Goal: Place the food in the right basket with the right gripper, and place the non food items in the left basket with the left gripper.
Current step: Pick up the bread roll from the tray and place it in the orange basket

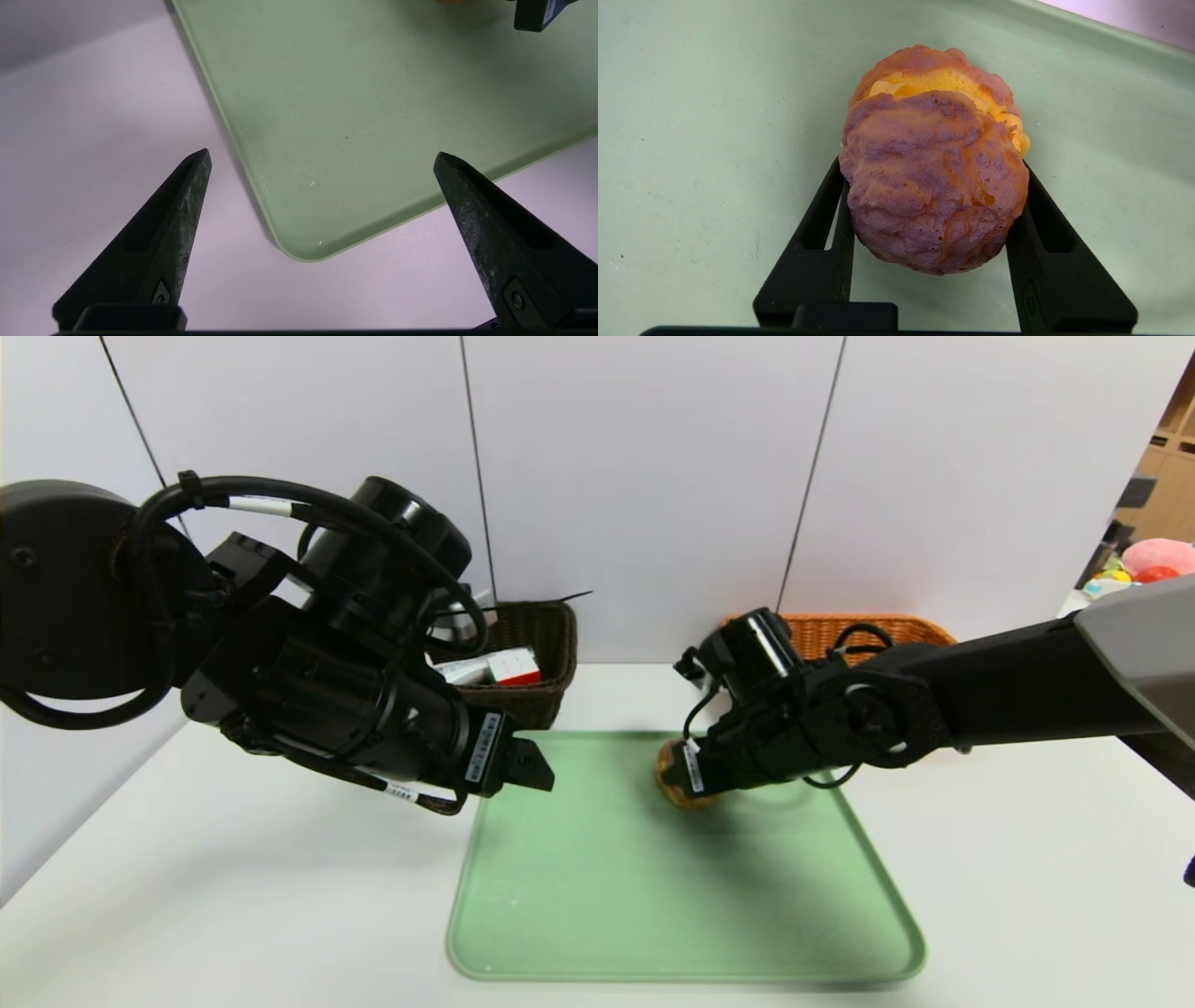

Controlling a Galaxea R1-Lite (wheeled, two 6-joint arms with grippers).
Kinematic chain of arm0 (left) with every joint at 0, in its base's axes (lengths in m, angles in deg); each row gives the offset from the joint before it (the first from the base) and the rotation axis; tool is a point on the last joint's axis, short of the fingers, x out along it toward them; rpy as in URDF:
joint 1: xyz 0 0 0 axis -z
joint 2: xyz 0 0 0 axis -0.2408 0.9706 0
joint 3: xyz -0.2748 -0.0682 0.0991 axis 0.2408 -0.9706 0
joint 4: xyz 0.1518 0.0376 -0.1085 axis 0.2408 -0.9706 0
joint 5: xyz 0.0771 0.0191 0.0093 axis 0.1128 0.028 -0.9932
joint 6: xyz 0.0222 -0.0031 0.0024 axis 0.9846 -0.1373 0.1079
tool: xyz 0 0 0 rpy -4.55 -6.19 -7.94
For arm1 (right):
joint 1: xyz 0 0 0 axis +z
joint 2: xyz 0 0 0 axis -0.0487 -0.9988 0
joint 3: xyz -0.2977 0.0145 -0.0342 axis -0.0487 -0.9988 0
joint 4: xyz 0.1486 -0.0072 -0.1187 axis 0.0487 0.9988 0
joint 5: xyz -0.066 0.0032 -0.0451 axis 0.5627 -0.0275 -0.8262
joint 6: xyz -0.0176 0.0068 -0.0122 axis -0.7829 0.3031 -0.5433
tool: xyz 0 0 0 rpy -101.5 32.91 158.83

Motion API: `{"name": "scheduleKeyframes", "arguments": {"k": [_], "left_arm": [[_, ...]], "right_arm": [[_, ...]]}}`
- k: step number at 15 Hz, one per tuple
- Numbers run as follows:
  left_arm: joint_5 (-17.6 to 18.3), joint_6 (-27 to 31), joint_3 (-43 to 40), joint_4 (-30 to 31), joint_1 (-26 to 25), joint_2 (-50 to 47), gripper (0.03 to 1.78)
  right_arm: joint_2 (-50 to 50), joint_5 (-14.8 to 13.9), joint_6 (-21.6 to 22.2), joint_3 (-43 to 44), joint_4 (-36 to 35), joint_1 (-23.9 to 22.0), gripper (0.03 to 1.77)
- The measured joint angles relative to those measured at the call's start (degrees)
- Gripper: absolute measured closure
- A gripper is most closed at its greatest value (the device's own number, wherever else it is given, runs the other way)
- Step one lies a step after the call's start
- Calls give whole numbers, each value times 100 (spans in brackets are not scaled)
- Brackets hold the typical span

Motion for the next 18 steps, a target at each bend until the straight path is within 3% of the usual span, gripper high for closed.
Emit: {"name": "scheduleKeyframes", "arguments": {"k": [9,18], "left_arm": [[9,20,-2,30,18,-146,12],[11,28,26,55,18,-160,12]], "right_arm": [[1261,-80,24,108,13,-129,95],[1919,-33,-6,105,-66,-1690,95]]}}
